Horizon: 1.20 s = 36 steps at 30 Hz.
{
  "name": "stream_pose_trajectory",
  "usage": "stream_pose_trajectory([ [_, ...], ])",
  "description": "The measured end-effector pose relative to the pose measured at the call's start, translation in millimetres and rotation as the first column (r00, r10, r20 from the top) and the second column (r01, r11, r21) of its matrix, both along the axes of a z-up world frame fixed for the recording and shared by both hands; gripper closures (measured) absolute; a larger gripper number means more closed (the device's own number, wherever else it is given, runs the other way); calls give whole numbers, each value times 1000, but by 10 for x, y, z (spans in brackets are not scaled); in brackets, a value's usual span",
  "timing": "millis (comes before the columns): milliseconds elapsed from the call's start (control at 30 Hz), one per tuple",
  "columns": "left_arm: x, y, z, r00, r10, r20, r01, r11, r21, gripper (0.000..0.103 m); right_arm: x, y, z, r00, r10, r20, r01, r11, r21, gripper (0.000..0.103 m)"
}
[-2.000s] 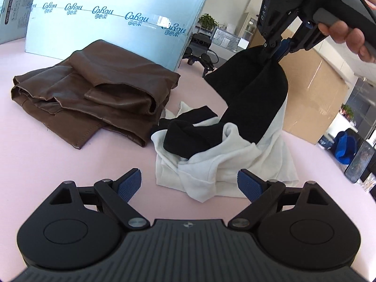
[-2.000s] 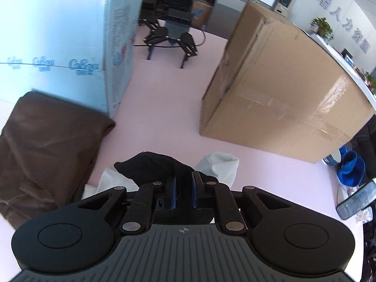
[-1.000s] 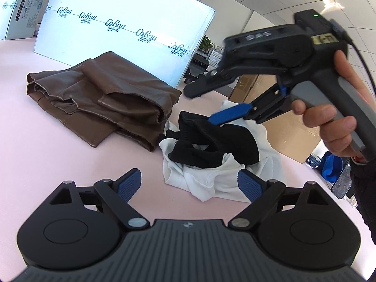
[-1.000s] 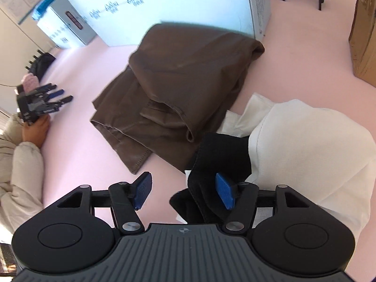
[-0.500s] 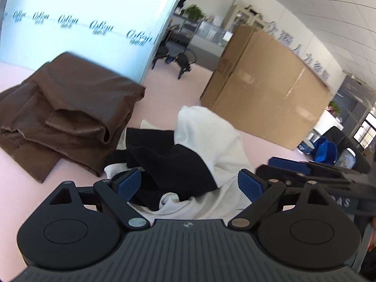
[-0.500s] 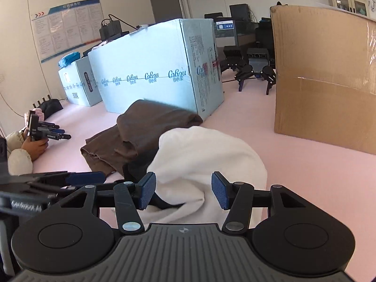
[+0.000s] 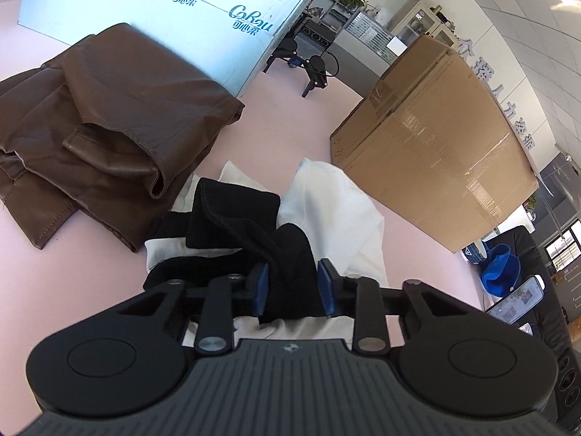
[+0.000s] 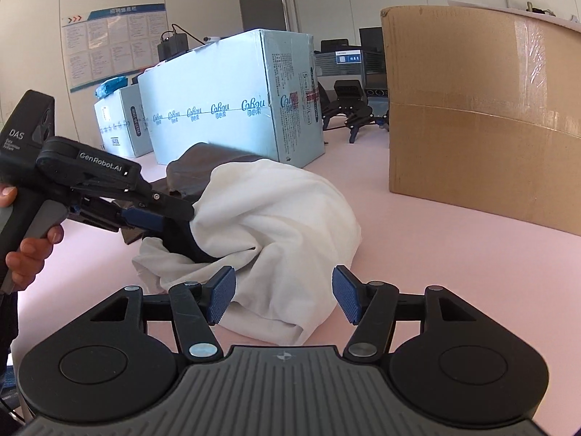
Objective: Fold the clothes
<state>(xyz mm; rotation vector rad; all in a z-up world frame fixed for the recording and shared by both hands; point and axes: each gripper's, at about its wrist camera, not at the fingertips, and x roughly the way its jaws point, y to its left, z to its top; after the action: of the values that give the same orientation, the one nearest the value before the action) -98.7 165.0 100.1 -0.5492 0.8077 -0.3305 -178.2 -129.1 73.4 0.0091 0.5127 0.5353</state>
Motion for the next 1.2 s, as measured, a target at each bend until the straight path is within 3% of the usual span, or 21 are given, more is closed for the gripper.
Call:
stream_pose_trajectory([
  [133,111,89,331,1000,4,13,-4,1000,-22,99,-126,33,39,999,31,32,-31,1000,3,44],
  [300,31,101,721,998,-3,71,-3,995,99,99,-182,27,47,999,34,35,-35,999,14,43],
  [467,-20,247,924,998,-17,66,12,997,75,99,-87,-18,36,998,58,-15,-57,997,57,43],
  [567,-29,327,998,999,-30,43,28,999,39,99,-90,-29,51,999,53,-1,-53,997,58,43],
  [667,-38,382,1025,999,-34,8,33,996,81,99,-94,-42,58,998,58,6,-59,996,65,42],
  [833,-20,562,859,990,49,-133,-16,971,238,99,-66,-44,25,999,39,-2,-39,998,42,42],
  [933,53,695,613,976,57,-210,-7,972,235,98,-43,-53,6,999,36,-12,-35,999,39,42],
  [1133,210,678,-86,935,32,-353,78,953,292,83,-28,-21,-49,999,33,-28,-32,999,24,42],
  [1200,166,678,-225,933,44,-357,75,946,314,74,-43,-6,-57,999,29,-17,-29,1000,11,42],
])
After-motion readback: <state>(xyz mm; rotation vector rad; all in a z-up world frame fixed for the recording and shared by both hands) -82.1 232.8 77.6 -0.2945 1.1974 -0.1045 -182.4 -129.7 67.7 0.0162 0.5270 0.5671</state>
